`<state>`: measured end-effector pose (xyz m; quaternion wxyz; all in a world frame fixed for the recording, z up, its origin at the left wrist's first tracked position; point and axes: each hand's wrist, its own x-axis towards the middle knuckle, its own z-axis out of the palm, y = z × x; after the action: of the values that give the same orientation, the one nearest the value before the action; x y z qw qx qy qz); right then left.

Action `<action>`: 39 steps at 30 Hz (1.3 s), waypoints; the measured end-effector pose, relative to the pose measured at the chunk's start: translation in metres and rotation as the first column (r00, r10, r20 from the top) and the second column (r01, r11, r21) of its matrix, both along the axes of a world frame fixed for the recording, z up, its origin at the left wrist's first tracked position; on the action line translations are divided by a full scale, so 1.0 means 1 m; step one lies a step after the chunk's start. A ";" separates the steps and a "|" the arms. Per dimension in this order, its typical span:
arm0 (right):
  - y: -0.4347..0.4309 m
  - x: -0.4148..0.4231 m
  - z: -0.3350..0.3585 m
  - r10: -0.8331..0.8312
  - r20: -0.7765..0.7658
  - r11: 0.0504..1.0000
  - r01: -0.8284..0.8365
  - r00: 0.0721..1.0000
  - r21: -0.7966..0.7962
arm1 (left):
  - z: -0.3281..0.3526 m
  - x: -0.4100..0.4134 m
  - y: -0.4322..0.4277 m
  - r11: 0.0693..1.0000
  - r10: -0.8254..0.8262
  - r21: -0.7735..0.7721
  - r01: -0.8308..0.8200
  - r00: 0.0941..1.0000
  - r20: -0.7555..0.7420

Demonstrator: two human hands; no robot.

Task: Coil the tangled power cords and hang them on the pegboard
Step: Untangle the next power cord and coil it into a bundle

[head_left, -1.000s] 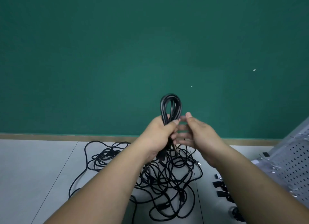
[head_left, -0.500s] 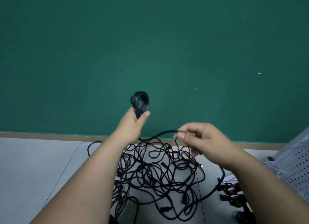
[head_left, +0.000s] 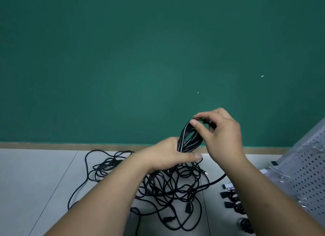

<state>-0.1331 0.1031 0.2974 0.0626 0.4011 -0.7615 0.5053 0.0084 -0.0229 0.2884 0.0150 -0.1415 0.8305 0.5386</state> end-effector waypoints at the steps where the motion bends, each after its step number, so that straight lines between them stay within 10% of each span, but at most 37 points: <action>1: 0.000 0.000 0.000 0.001 -0.006 1.000 0.000 1.000 0.009 | -0.003 -0.001 0.001 0.999 -0.013 -0.034 0.014 0.999 0.029; 20: -0.009 0.008 -0.019 0.157 0.645 0.973 -0.231 0.748 0.030 | -0.024 -0.006 -0.009 0.902 0.421 0.169 -0.398 0.897 -0.134; 33: -0.012 0.009 -0.023 0.121 0.483 0.975 -0.196 0.867 0.108 | -0.012 -0.006 -0.003 0.819 0.421 0.473 -0.324 0.900 -0.112; 39: -0.016 0.040 -0.024 0.256 0.782 0.834 -0.539 0.568 0.119 | -0.001 -0.013 -0.011 0.637 0.651 0.650 -0.415 0.741 -0.165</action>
<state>-0.0928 0.0874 0.2734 -0.4393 0.3292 -0.6829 0.4819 -0.0044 -0.0337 0.2871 -0.2694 -0.2653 0.5317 0.7578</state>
